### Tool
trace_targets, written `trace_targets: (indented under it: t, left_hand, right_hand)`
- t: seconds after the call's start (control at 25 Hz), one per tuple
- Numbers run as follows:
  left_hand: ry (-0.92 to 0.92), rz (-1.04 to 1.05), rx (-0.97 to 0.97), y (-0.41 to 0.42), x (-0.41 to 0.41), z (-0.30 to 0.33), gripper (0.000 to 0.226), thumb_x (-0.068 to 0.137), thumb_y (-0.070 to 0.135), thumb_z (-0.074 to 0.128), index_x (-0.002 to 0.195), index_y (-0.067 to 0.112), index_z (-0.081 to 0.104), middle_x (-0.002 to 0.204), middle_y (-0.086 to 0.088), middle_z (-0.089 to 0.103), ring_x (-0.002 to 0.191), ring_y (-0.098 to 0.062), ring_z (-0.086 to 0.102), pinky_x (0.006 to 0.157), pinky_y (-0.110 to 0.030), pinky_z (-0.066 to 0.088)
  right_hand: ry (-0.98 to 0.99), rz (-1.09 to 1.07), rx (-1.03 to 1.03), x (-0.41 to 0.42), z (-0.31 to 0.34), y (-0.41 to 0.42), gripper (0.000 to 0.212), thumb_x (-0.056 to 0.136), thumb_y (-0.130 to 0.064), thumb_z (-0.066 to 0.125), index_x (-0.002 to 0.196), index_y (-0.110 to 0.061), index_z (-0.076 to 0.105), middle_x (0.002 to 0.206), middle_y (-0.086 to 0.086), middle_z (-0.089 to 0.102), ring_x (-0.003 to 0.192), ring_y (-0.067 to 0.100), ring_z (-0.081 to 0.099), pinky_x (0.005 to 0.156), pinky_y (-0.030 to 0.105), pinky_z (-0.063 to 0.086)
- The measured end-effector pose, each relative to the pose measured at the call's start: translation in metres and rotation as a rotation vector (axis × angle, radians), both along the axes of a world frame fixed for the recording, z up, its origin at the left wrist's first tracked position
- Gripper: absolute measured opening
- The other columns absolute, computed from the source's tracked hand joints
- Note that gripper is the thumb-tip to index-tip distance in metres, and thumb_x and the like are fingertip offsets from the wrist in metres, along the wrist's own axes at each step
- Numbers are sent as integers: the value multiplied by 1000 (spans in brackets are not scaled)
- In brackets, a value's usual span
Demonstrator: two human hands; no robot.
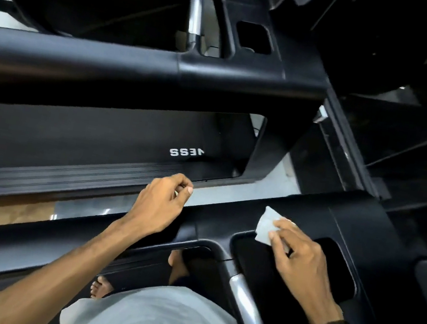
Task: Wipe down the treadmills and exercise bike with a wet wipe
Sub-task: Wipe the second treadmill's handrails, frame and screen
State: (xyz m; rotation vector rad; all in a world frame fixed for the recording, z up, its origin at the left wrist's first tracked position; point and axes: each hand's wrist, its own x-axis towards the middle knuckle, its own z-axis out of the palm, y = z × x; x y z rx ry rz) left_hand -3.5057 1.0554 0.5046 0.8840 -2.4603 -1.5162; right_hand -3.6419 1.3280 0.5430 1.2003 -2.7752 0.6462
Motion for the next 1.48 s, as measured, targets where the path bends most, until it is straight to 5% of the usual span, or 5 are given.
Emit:
trace_targets:
  t: [0.16,0.52,0.72,1.12,1.48]
  left_hand:
    - [24,-152,-30,30,-36,8,13,99,30,55,99,26,67,84,15,68,77,-8,63,80,-41,53]
    - [168,-391,-254,95,-115,19,23,98,25,52,111,13,67,106,-3,68,100,-25,62,92,-39,44]
    - [105,-489,-382,105,-115,0,41,100,37,38,118,10,61,109,-6,62,100,-27,58,101,-39,35]
    - [92,-548,-574,106,-117,-7,46,101,39,27,111,11,62,102,-5,63,95,-28,62,105,-51,38]
    - [149,-578,-645,108,-118,-9,39,102,36,33,109,9,60,99,-9,62,94,-31,62,108,-55,34]
  right_hand:
    - [25,-371,29,-18,0,24,10,93,-14,65,97,-6,69,100,11,70,95,34,67,85,43,53]
    - [-21,-195,300,34,-13,4,63,100,-37,32,154,-5,35,163,10,26,153,21,22,124,29,14]
    - [9,-269,439,90,-2,72,59,105,-36,23,152,-4,37,159,11,35,147,24,36,117,33,20]
    - [0,-218,503,60,-11,-5,73,95,-31,31,160,-5,8,169,11,0,156,22,-3,123,44,2]
    - [-260,-634,786,147,12,73,83,105,-50,7,137,14,50,144,34,46,134,45,49,109,54,25]
